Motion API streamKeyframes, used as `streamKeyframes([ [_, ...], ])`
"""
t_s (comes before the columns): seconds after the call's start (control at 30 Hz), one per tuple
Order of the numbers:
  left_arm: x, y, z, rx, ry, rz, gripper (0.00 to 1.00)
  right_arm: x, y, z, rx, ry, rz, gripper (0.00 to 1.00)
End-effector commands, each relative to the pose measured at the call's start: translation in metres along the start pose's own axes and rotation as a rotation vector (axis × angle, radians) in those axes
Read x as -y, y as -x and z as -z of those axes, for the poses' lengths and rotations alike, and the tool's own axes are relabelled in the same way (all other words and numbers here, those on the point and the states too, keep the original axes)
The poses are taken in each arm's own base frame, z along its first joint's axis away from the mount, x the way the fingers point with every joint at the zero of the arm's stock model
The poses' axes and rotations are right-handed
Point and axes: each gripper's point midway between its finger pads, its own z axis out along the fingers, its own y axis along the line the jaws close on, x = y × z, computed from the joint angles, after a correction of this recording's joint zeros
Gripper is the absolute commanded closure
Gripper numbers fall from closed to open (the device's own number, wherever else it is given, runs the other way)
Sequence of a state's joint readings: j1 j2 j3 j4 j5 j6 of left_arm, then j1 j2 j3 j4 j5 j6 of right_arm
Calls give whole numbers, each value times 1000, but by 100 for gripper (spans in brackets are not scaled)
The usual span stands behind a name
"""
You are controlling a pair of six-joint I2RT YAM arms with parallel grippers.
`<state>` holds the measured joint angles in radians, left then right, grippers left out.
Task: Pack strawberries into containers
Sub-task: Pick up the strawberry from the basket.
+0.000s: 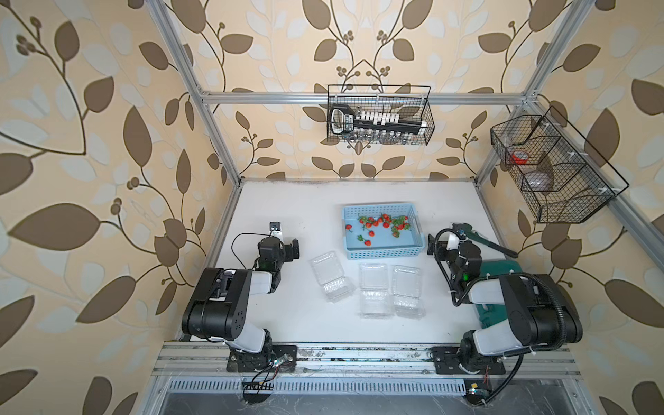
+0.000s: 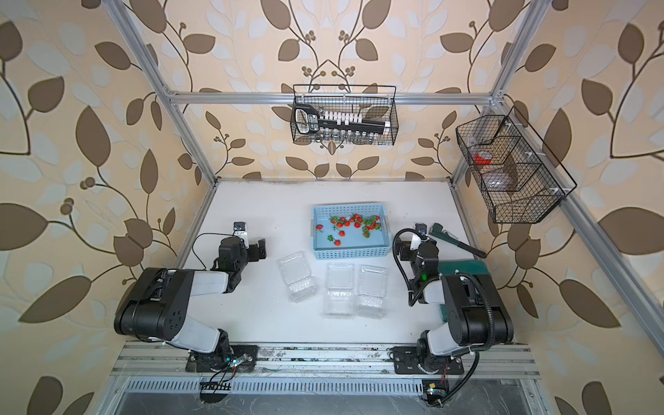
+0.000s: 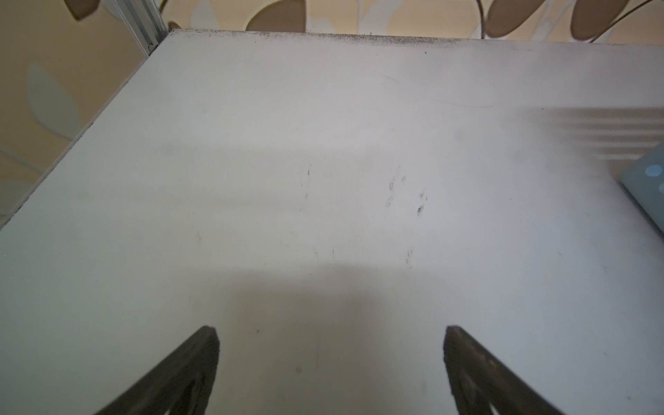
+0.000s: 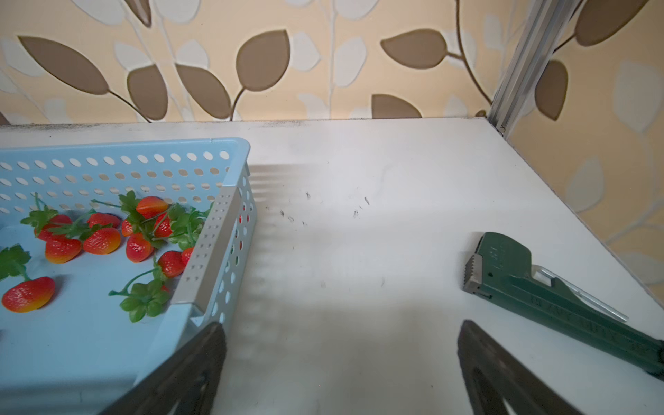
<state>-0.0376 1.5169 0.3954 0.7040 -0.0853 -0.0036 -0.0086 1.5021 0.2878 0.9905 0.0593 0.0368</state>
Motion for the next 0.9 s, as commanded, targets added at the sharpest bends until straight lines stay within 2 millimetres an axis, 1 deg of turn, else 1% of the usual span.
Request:
streamKeyframes([
  [0.0, -1, 12, 3, 40, -6, 12, 1, -1, 5, -1, 14, 3, -5, 0],
  [0.73, -1, 11, 2, 36, -6, 11, 1, -1, 5, -1, 14, 3, -5, 0],
  [0.8, -1, 12, 5, 48, -6, 10, 1, -1, 6, 2, 25, 6, -9, 0],
  [0.83, 0, 18, 11, 82, -14, 7, 1, 0, 9, 5, 39, 7, -19, 0],
  [0.87, 1, 26, 21, 108, -25, 11, 1, 4, 12, 9, 54, -5, -31, 0],
])
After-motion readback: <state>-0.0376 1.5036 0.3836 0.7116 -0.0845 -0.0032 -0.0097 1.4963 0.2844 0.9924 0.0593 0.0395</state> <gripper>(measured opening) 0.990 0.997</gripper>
